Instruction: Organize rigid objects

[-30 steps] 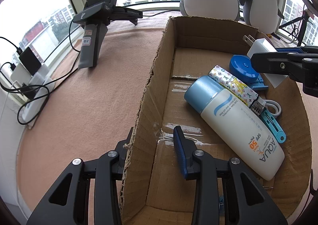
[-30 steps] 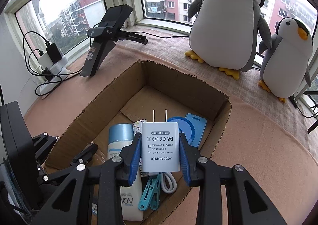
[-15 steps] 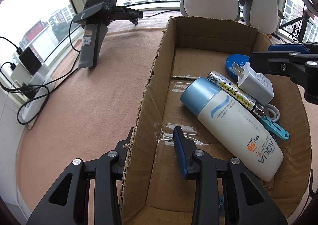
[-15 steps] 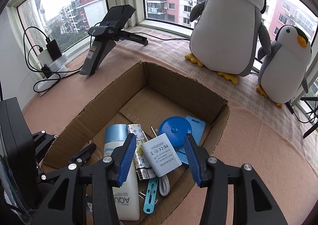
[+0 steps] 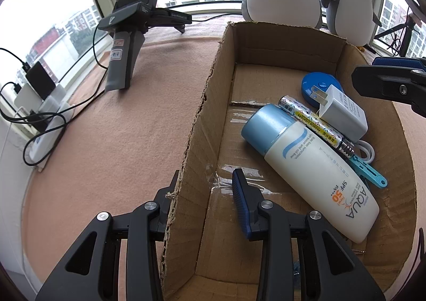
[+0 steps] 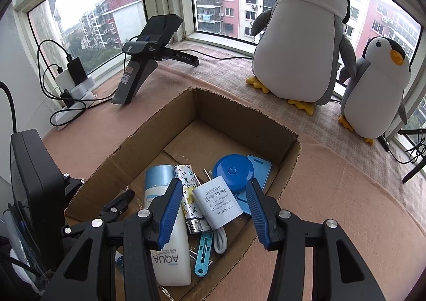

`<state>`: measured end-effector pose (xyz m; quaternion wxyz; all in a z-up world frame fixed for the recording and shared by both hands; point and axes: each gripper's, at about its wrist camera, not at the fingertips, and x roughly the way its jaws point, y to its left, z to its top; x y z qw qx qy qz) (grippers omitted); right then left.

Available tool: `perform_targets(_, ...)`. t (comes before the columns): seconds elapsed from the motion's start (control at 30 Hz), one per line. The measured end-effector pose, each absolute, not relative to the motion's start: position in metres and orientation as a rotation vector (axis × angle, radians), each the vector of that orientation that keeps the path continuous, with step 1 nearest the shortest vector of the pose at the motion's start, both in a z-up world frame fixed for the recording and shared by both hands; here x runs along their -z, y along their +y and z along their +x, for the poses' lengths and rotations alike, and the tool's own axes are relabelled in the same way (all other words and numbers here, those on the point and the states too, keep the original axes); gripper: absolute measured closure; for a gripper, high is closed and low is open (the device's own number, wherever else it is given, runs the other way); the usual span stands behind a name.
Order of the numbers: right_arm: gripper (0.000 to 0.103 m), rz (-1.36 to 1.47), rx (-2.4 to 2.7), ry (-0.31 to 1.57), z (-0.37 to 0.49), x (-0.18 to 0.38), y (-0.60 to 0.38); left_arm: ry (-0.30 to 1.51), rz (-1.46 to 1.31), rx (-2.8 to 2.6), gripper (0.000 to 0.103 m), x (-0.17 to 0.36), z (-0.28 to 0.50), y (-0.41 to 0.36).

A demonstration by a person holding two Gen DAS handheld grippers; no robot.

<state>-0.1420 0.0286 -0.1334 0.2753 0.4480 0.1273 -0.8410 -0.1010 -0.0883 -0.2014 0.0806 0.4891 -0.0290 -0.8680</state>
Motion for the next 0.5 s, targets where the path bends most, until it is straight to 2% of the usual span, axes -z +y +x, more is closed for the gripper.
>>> perform_targets(0.23, 0.057, 1.197, 2.275, 0.328, -0.130, 0.127, 0.038, -0.075, 1.470, 2.596, 0.069, 0.200, -0.105, -0.080)
perform_targets(0.37, 0.046, 1.189, 2.292, 0.318, -0.121, 0.123, 0.044, -0.080, 1.470, 2.599, 0.069, 0.198, -0.107, -0.071)
perform_targets(0.5, 0.042, 1.188, 2.309, 0.297, -0.113, 0.118, 0.051, -0.088, 1.472, 2.597, 0.066, 0.195, -0.108, -0.061)
